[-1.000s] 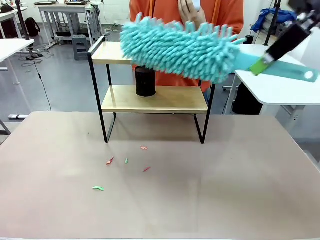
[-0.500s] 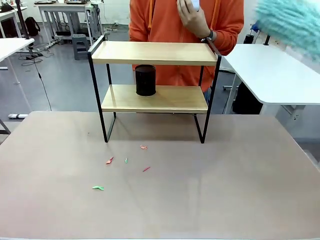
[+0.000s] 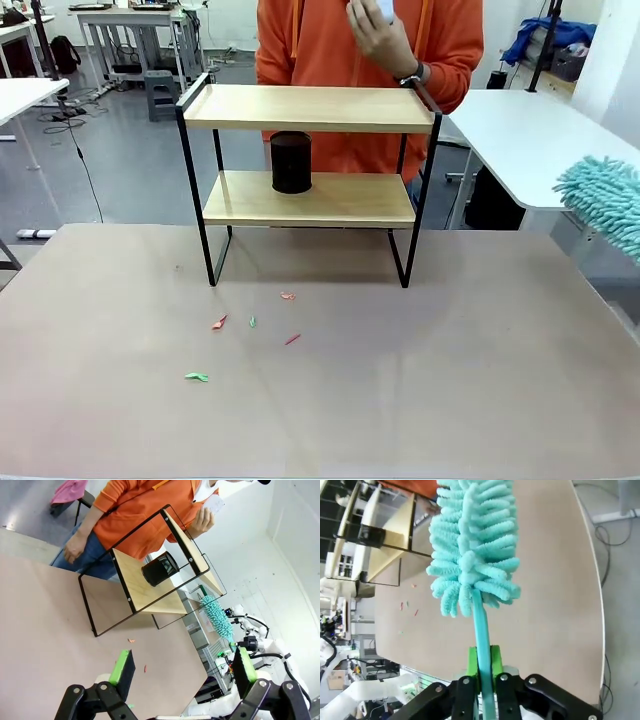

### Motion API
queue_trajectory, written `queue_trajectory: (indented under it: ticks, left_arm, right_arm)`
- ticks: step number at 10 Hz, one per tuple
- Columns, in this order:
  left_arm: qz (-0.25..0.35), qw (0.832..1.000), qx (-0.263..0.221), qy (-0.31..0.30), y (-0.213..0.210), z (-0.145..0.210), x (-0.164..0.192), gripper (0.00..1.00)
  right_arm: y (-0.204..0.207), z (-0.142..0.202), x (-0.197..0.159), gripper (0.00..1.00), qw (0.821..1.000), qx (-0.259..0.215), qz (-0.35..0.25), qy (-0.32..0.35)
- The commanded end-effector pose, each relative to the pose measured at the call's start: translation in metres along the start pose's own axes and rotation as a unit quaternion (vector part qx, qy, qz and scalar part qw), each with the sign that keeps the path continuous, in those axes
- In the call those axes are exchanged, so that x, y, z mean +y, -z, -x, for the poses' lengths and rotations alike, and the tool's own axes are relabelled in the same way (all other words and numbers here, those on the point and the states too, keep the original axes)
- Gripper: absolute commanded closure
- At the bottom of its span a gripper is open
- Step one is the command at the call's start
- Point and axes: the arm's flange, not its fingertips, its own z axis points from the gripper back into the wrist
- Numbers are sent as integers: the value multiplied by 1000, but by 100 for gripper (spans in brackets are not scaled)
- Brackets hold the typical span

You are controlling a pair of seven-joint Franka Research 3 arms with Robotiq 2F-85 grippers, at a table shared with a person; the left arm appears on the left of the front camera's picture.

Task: Clean the shelf.
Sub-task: Clean the remaining tier of the Shelf with the Duster once objects are removed, then hand the Duster back to the human.

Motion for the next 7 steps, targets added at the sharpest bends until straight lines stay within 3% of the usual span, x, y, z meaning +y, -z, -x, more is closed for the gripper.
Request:
queue_trajectory:
  ticks: [1, 7]
  left_arm:
    - [7, 1000, -3, -4, 1, -1, -3, 0]
    - [7, 1000, -3, -4, 1, -1, -3, 0]
  right_arm:
    - [-26, 9, 14, 88, 1000, -12, -14, -22]
    - [-26, 9, 14, 88, 1000, -12, -14, -22]
